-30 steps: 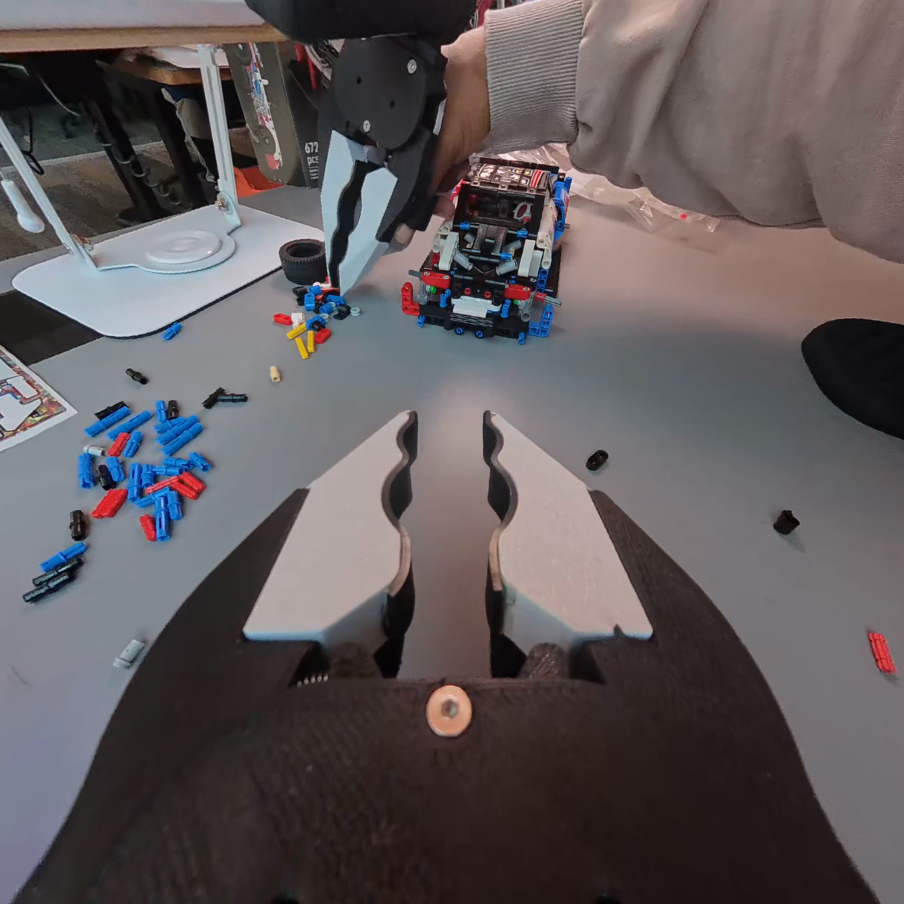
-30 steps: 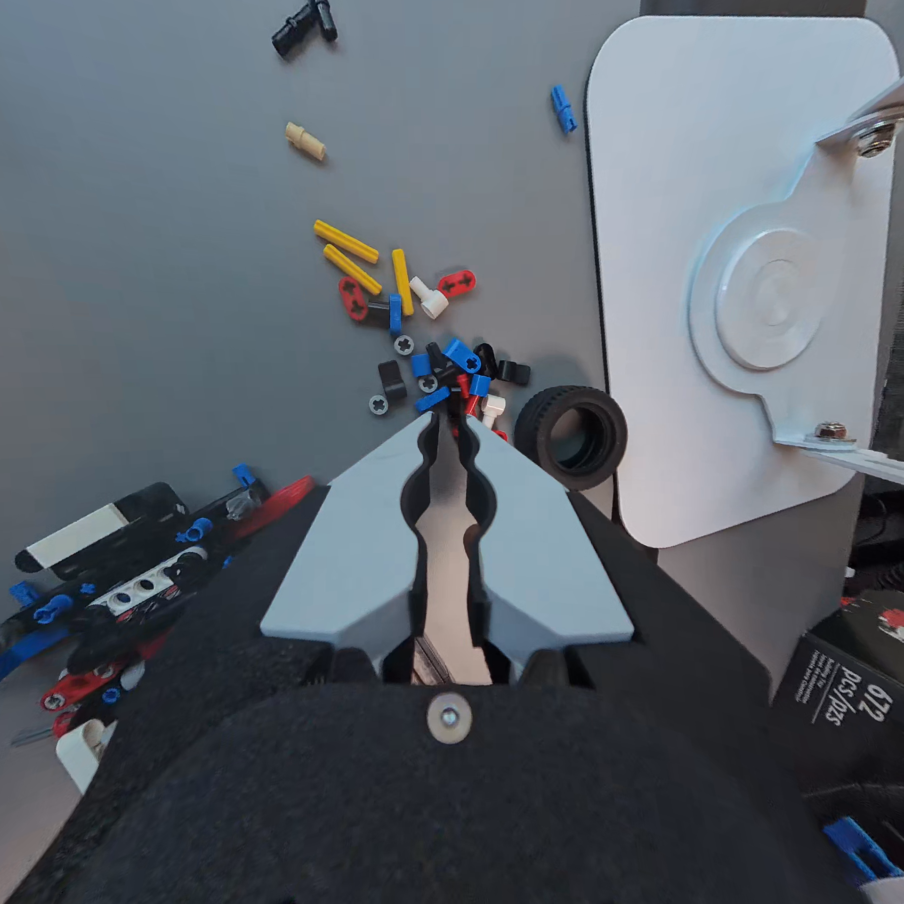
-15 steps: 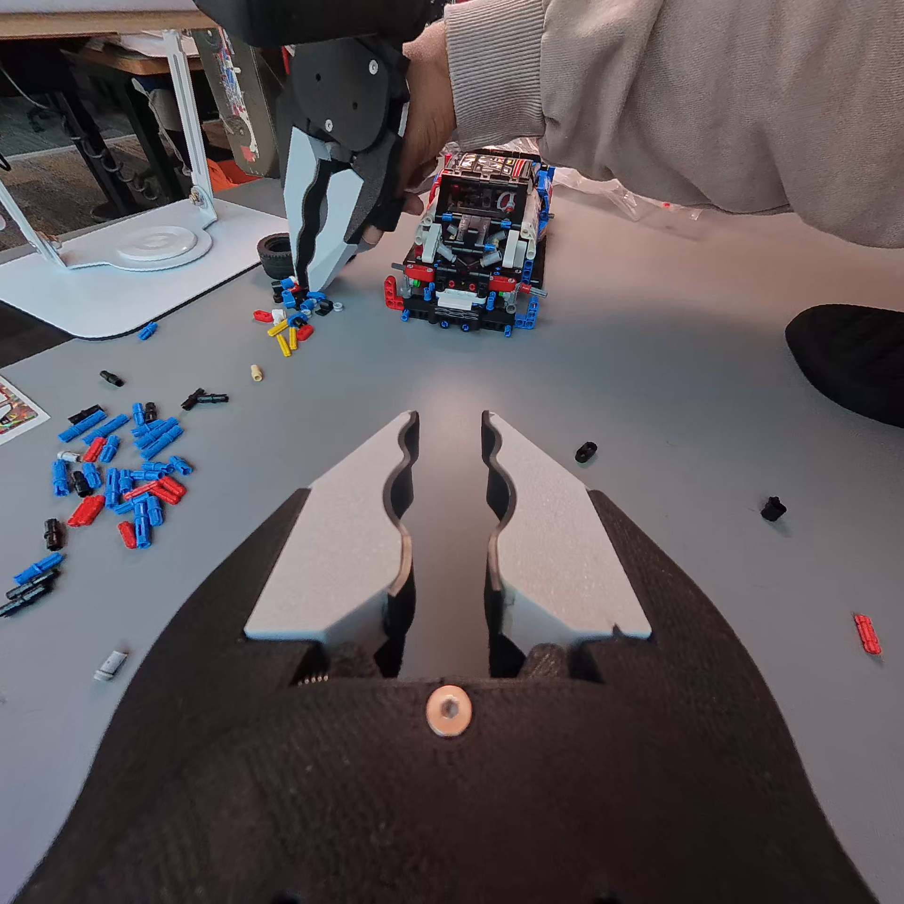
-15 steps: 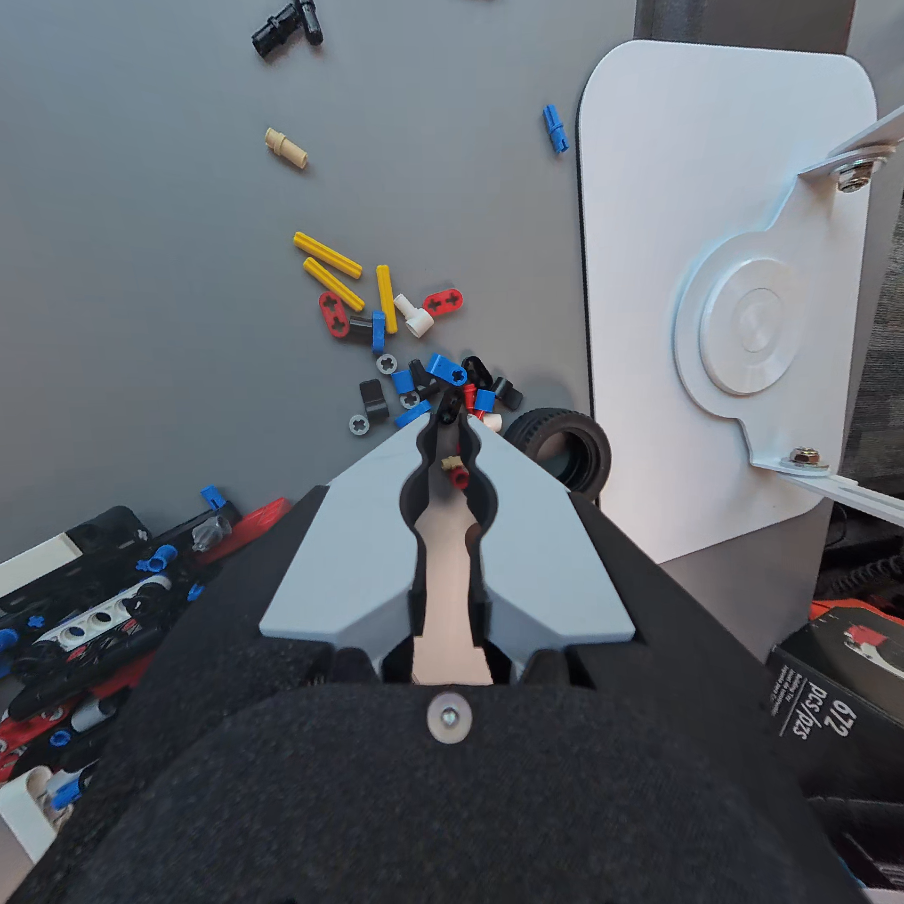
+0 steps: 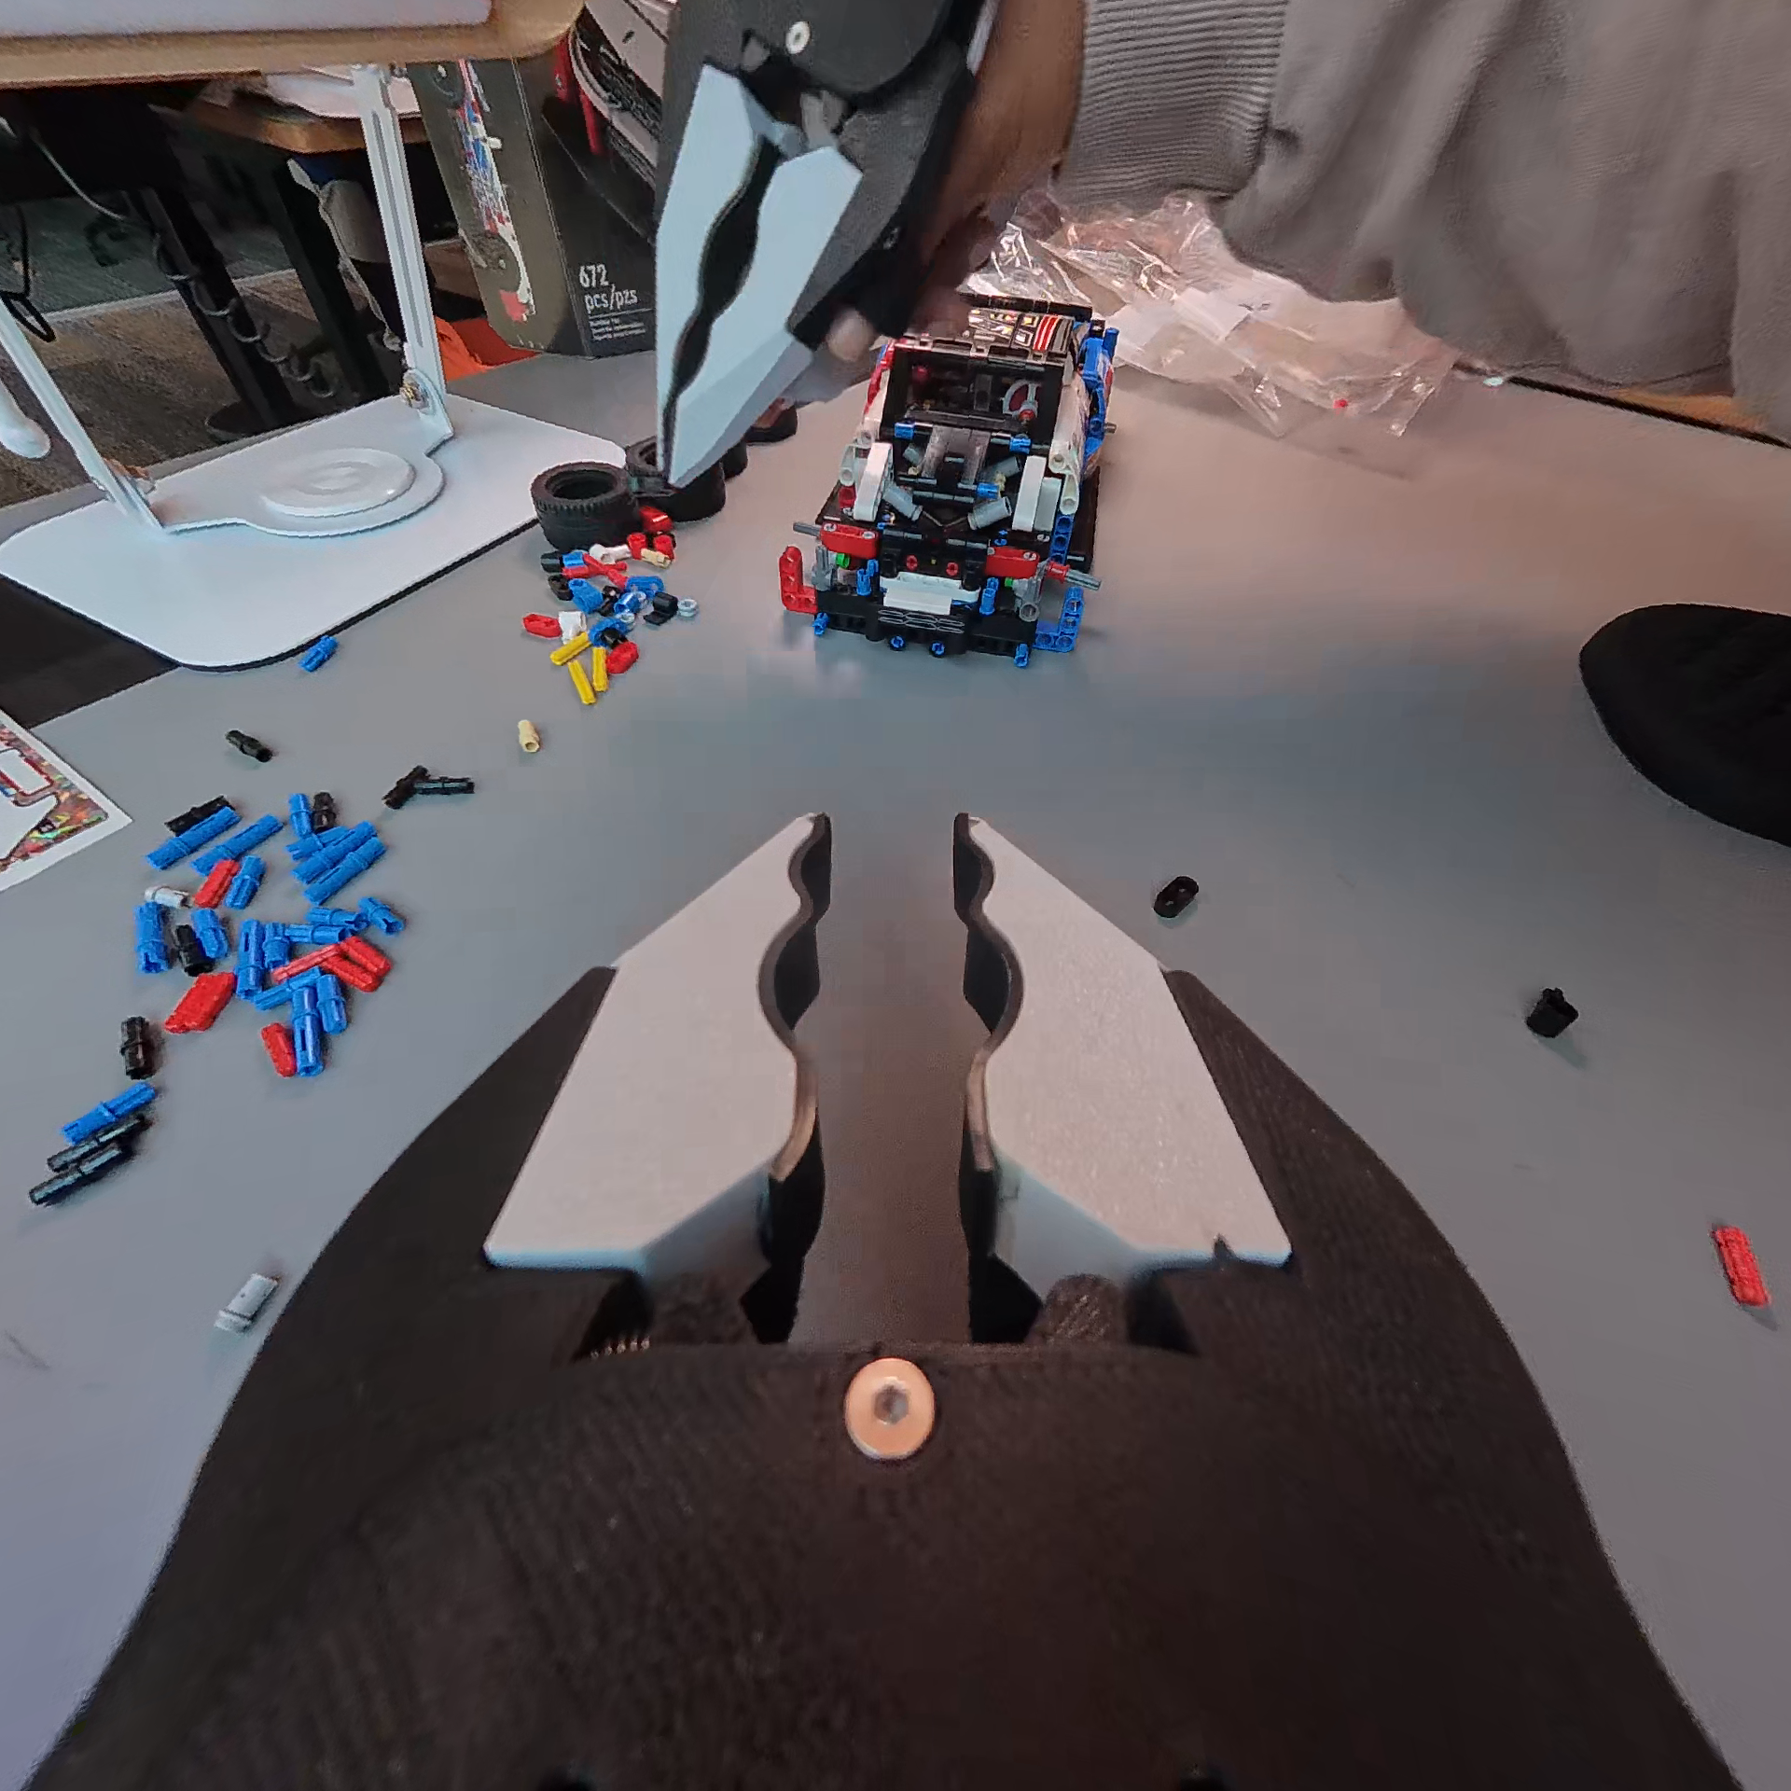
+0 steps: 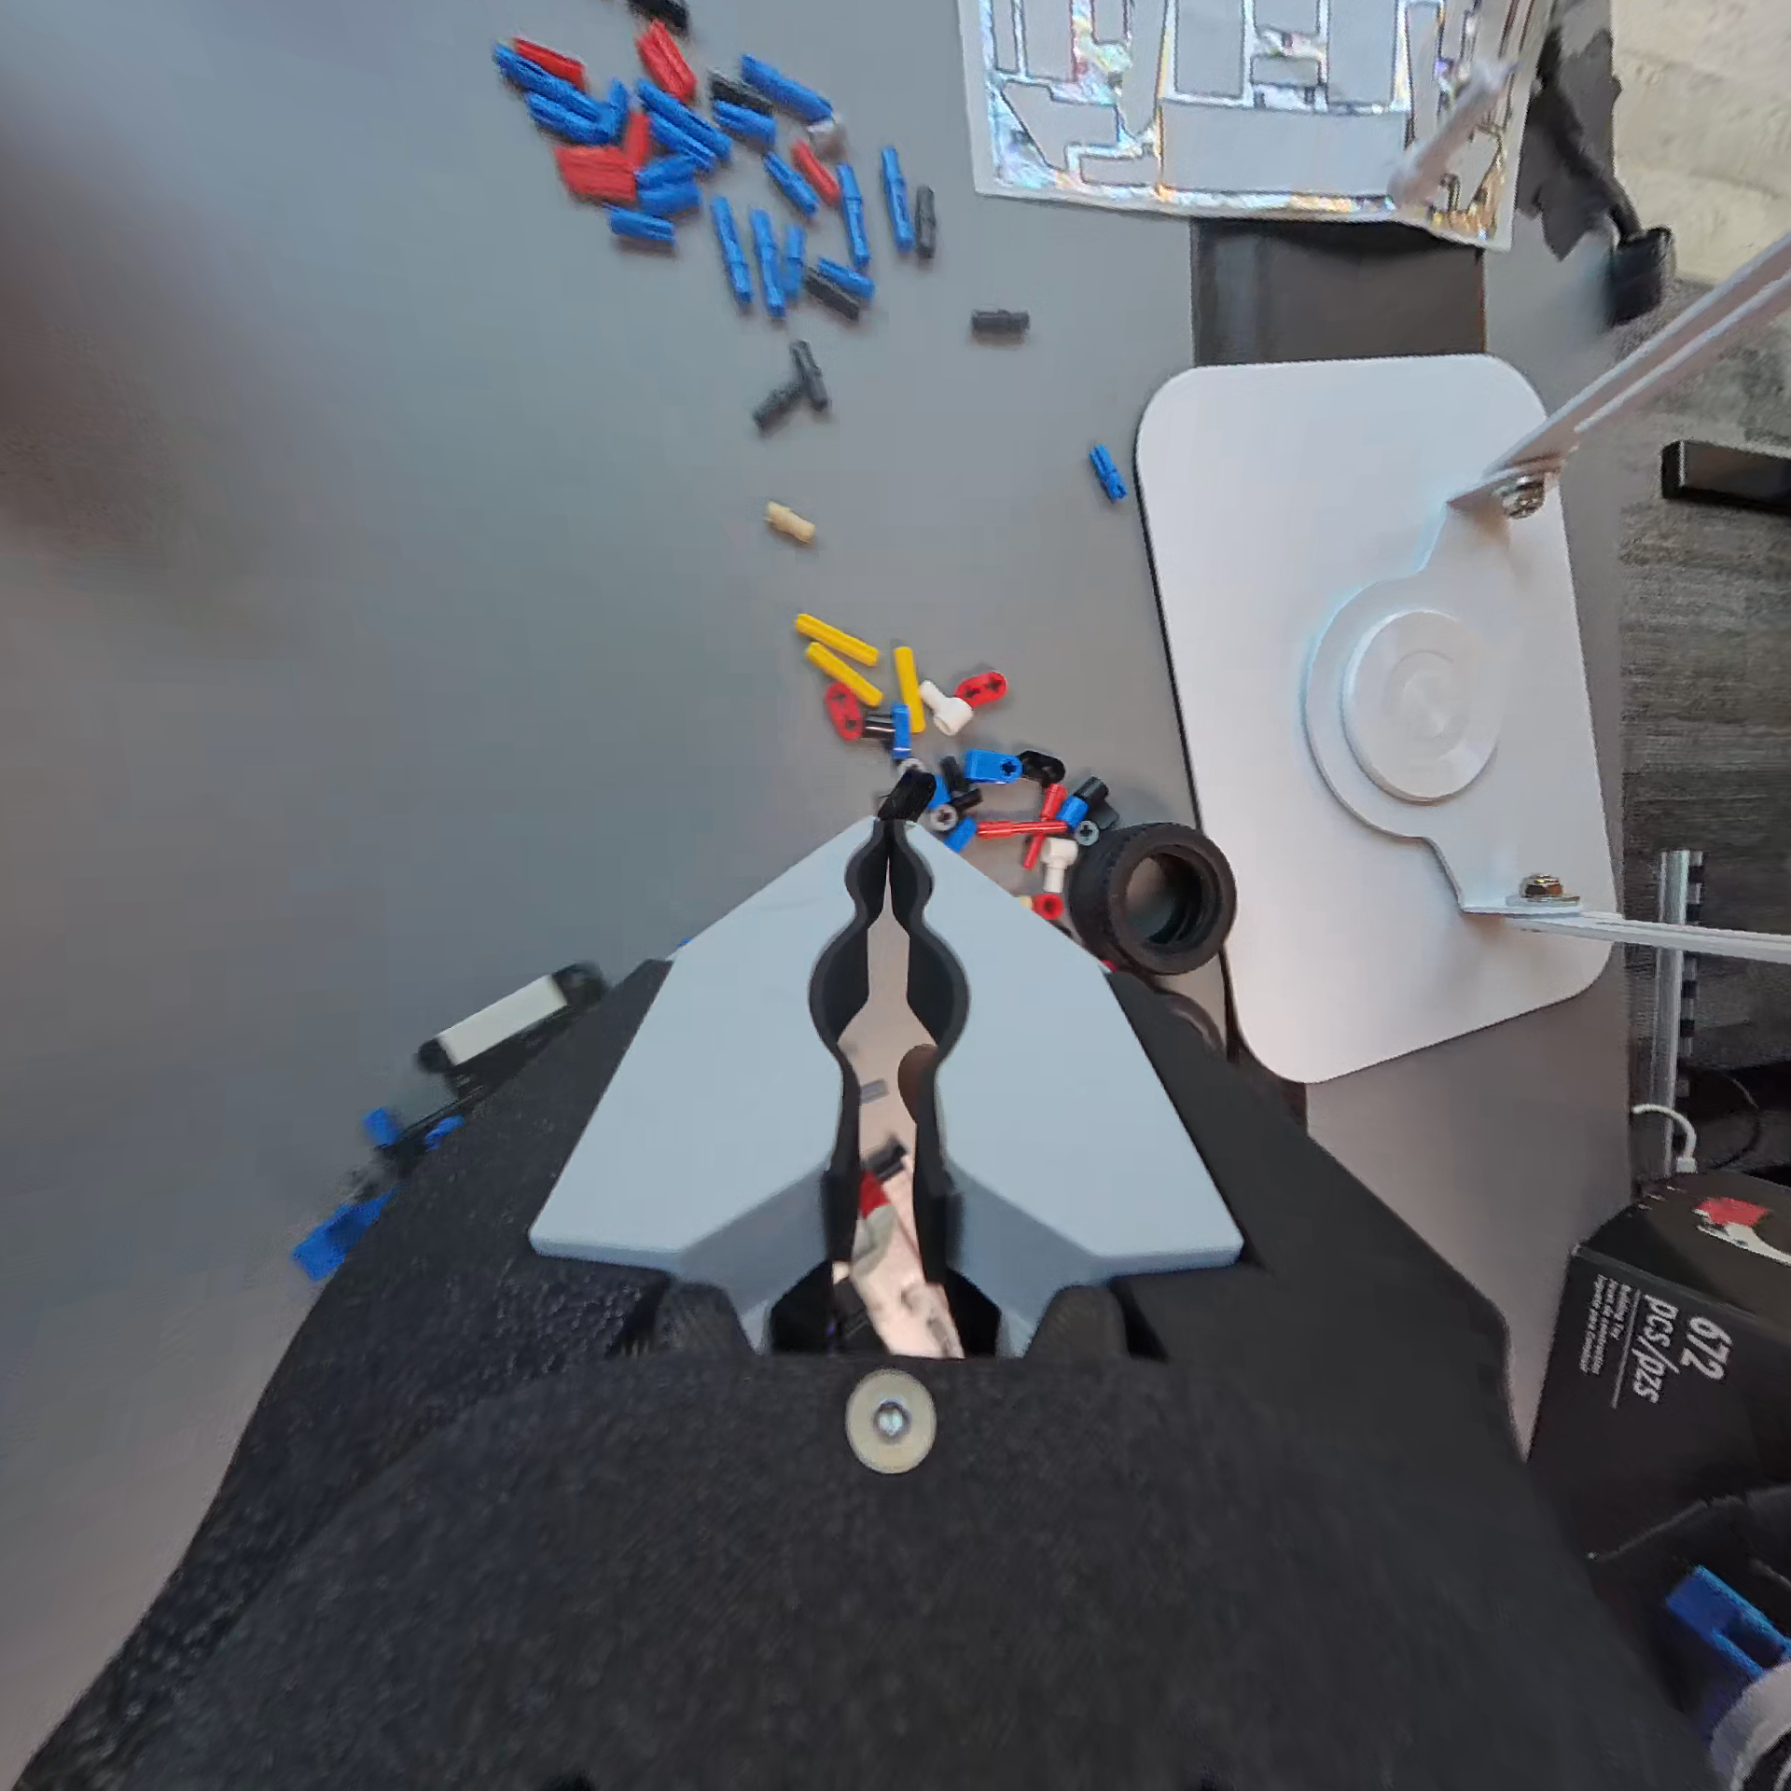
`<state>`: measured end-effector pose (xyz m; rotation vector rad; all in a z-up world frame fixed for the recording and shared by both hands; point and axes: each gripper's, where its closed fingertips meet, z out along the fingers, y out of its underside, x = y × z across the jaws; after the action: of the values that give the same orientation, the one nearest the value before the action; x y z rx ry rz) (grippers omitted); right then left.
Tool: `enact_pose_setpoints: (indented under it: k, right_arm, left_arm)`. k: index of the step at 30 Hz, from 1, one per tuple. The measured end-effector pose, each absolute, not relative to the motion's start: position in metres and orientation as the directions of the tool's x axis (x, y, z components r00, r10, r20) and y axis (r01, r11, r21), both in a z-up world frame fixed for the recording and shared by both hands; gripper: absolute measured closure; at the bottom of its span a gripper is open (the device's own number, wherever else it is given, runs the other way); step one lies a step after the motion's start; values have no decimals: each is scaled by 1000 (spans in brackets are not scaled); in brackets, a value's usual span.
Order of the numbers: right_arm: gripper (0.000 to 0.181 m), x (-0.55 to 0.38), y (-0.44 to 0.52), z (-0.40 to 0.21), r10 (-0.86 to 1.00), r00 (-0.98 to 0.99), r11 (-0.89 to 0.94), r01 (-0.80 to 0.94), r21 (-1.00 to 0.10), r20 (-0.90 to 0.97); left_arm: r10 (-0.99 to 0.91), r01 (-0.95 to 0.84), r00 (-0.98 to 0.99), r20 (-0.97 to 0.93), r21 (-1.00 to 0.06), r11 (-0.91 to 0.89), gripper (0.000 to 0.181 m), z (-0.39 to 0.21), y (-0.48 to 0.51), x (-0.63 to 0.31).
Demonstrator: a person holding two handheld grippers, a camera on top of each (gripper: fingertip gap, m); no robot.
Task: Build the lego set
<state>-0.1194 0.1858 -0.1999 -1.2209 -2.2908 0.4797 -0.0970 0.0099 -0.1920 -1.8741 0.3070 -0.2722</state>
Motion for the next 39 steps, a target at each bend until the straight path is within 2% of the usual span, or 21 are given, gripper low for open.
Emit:
enact_pose_setpoints:
  k: [7,16,19,23,28,34,39]
  right_arm:
    - [181,-49,114,-186,806,-543,576,625,-526,237]
    - [181,22,19,-242,754,-634,620,602,-502,171]
    - [181,17,16,-242,781,-598,588,603,-539,182]
    - [171,9,6,-236,810,-563,533,595,-602,161]
    - [169,15,-8,-225,843,-521,455,555,-696,135]
    - [170,40,-5,-221,886,-452,369,552,-748,103]
    - [170,45,-5,-217,907,-415,311,543,-780,73]
  left_arm:
    - [-365,-129,931,-11,-945,-301,158,-194,9,-88]
    - [-385,-168,923,-24,-923,-346,156,-207,9,-84]
    - [-409,-205,912,-35,-902,-380,154,-215,7,-81]
    - [-505,-383,853,-134,-818,-430,155,-222,-16,-90]
    - [-714,-426,699,40,-779,-460,153,-223,-83,-72]
    - [-779,-509,626,43,-734,-450,151,-242,-116,-55]
    - [-809,-585,586,35,-673,-452,165,-255,-112,-49]
